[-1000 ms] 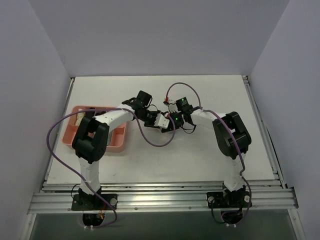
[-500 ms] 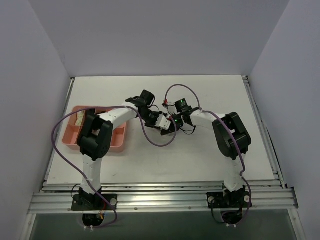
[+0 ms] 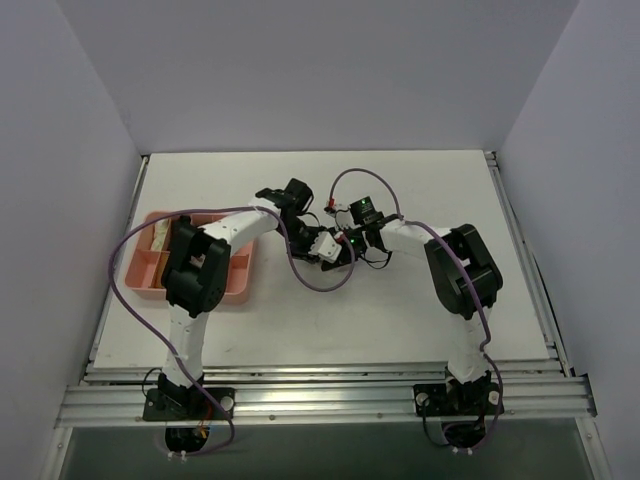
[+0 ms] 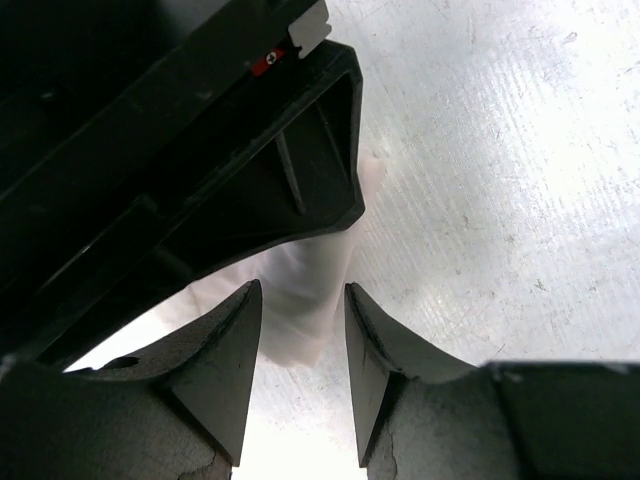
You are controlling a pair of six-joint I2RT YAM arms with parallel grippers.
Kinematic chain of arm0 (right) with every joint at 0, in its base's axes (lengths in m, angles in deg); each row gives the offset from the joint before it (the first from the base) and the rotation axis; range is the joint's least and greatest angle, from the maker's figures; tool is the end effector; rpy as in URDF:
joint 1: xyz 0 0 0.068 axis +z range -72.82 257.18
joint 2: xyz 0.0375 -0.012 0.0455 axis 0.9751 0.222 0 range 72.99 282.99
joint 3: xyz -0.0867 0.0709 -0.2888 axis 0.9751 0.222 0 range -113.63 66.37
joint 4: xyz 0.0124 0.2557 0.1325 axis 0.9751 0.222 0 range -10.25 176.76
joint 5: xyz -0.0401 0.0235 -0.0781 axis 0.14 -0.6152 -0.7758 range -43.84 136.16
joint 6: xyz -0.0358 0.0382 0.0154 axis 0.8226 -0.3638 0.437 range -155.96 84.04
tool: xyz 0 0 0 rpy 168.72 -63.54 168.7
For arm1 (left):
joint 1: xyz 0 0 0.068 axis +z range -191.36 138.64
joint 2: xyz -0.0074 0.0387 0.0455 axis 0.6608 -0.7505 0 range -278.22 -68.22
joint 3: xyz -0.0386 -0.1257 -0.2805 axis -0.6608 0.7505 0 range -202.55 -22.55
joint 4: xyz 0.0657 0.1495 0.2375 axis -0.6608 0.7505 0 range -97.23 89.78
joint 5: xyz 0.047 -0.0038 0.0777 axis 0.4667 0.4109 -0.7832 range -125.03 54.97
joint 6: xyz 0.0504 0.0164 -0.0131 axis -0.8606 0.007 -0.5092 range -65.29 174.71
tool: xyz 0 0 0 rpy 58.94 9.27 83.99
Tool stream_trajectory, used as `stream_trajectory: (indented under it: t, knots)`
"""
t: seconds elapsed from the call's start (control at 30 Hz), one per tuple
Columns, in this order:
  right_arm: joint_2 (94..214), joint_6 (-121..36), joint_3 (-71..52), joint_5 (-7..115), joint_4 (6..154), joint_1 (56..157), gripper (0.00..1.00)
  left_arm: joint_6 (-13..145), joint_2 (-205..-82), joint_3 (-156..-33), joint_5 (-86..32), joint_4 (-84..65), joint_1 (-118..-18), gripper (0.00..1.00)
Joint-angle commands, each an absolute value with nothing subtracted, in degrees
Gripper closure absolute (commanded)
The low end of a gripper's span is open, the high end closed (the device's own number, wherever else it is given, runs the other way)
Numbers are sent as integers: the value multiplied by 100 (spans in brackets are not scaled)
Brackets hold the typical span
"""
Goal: Roll the underwear
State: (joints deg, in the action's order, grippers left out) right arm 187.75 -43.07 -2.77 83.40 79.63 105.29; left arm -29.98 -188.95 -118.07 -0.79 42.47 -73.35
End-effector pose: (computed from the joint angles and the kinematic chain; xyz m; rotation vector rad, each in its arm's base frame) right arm 0.3891 0.2331 0.1608 -0.7579 2.2848 1.0611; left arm 0.3914 -0.2687 0.2104 2.2601 1.2696 -0.5625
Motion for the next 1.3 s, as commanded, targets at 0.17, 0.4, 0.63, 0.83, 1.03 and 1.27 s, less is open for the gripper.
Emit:
stream_trajectory:
  t: [0.17,0.4,0.63,0.83,1.03,1.27]
  knots:
    - [19279,-4000,309,7648,9760,10662,100,-2765,-19100,-11721,-427,3690,-7608,53]
    - [19095,-4114,388,7772,9567,10653,100,-2809,-19583,-12220,-446,4540,-7713,69]
    - [18533,-4544,485,7728,9180,10618,99,-2844,-20557,-14108,-233,6983,-7678,90]
    - [17996,-4975,722,7605,8732,10636,85,-2510,-20928,-14463,-382,7477,-7678,94]
    - [17557,-5335,1196,7288,8310,10636,79,-2045,-21314,-14910,-427,7891,-7678,96]
    - [17126,-5731,1829,6797,7748,10627,71,-1912,-21438,-14929,-383,8093,-7704,97]
